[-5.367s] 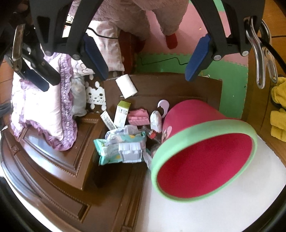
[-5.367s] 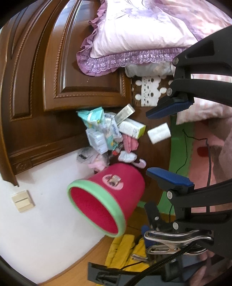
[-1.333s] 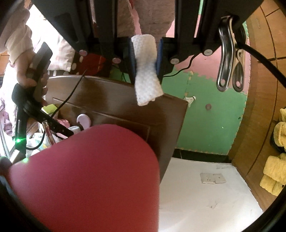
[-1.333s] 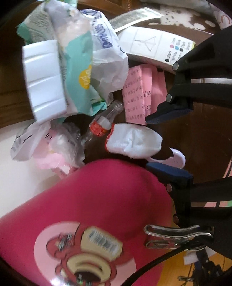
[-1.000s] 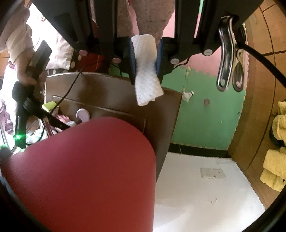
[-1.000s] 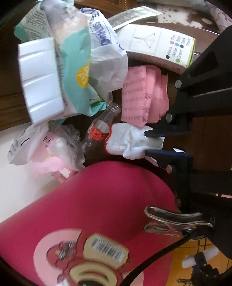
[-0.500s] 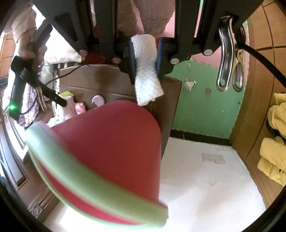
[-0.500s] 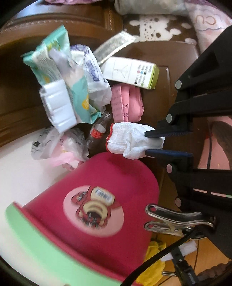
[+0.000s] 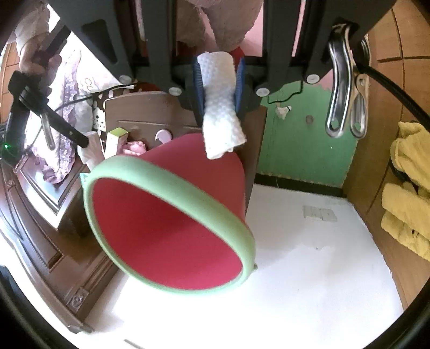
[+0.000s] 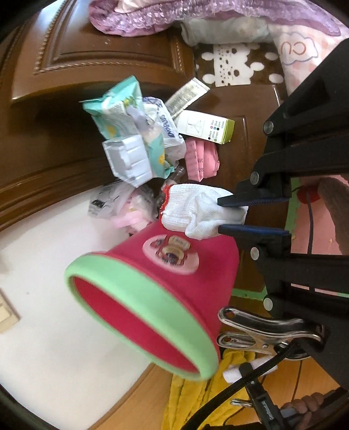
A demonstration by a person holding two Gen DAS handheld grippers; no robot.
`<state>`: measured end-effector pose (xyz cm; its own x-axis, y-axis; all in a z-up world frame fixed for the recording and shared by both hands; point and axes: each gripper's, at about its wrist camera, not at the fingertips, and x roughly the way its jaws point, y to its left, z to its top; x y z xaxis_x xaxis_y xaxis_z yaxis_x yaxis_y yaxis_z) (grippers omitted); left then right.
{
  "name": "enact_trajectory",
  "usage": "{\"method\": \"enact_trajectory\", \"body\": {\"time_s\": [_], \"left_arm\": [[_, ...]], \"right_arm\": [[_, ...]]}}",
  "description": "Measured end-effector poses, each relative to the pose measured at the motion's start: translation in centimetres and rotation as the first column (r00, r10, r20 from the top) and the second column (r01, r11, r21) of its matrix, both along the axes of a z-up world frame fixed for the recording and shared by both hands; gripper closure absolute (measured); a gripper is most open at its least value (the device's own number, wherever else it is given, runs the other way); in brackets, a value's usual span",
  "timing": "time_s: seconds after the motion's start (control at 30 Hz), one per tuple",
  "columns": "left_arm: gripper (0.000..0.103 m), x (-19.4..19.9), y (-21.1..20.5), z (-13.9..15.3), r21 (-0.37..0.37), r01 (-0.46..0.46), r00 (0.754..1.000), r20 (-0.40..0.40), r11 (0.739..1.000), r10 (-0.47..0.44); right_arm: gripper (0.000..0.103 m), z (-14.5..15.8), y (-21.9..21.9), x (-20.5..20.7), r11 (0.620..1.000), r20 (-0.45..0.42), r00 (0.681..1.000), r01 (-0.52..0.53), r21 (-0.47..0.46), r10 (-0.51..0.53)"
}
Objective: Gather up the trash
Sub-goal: 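Lift the wet wipe with the left tool while the right tool grasps the white glove, then carry both items over the pink bucket and open both tools to drop them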
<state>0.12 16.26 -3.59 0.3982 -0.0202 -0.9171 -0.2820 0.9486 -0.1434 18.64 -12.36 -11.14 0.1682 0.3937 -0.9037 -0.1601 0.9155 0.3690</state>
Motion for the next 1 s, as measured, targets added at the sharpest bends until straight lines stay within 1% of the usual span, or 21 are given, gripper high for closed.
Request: {"method": "enact_trajectory", "body": {"time_s": [0.17, 0.3, 0.5, 0.63, 0.77, 0.9, 1.0], "left_arm": [[0.083, -0.1, 0.0, 2.8, 0.009, 0.012, 0.999, 0.051, 1.0, -0.013], [0.083, 0.0, 0.1, 4.9, 0.012, 0.026, 0.995, 0.093, 1.0, -0.027], [0.083, 1.1, 0.1, 7.3, 0.007, 0.033, 0.989, 0.142, 0.999, -0.034], [0.083, 2.5, -0.3, 8.3, 0.005, 0.041, 0.986, 0.164, 0.999, -0.042], [0.083, 4.3, -1.0, 8.5, 0.008, 0.045, 0.987, 0.156, 0.999, -0.046], [0.083, 6.2, -1.5, 7.5, 0.014, 0.054, 0.991, 0.122, 0.998, -0.055], [0.083, 7.8, -1.7, 6.5, -0.003, 0.046, 0.995, 0.092, 0.999, -0.046]], "right_arm": [[0.089, 4.1, 0.0, -0.2, 1.0, 0.054, 0.999, 0.006, 0.01, -0.007], [0.089, 7.7, 0.3, -0.3, 1.0, 0.125, 0.992, 0.004, 0.026, -0.007], [0.089, 11.6, 1.7, 0.3, 0.998, 0.184, 0.983, -0.031, 0.062, 0.02], [0.089, 12.9, 3.0, 1.0, 0.993, 0.21, 0.977, -0.069, 0.095, 0.048], [0.089, 13.1, 4.4, 2.2, 0.986, 0.207, 0.973, -0.125, 0.109, 0.1], [0.089, 12.6, 5.5, 3.6, 0.976, 0.197, 0.968, -0.179, 0.126, 0.153], [0.089, 11.9, 6.1, 4.6, 0.967, 0.184, 0.962, -0.224, 0.118, 0.201]]}}
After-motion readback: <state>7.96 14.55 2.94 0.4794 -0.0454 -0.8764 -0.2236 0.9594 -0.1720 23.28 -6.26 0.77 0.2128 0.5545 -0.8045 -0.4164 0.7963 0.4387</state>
